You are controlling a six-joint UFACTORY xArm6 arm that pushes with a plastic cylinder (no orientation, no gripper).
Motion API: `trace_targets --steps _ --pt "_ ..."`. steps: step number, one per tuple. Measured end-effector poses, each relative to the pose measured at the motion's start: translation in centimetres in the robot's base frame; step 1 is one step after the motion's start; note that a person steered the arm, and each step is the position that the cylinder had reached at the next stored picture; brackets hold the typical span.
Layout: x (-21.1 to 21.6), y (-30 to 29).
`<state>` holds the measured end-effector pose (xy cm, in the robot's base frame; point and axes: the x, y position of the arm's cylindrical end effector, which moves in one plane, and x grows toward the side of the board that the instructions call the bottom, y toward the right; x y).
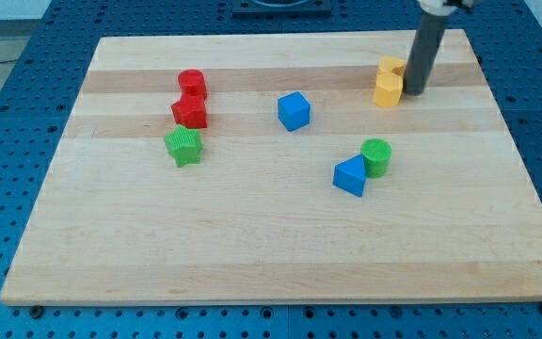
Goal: Separate yellow hexagon from the yellow heart
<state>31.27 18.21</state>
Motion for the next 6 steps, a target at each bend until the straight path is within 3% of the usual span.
trace_targets --steps 1,2,3,6 --pt "-0.5 -0.7" --pt "-0.3 3.9" --pt "1.4 3.6" --pt "2.6 -5.6"
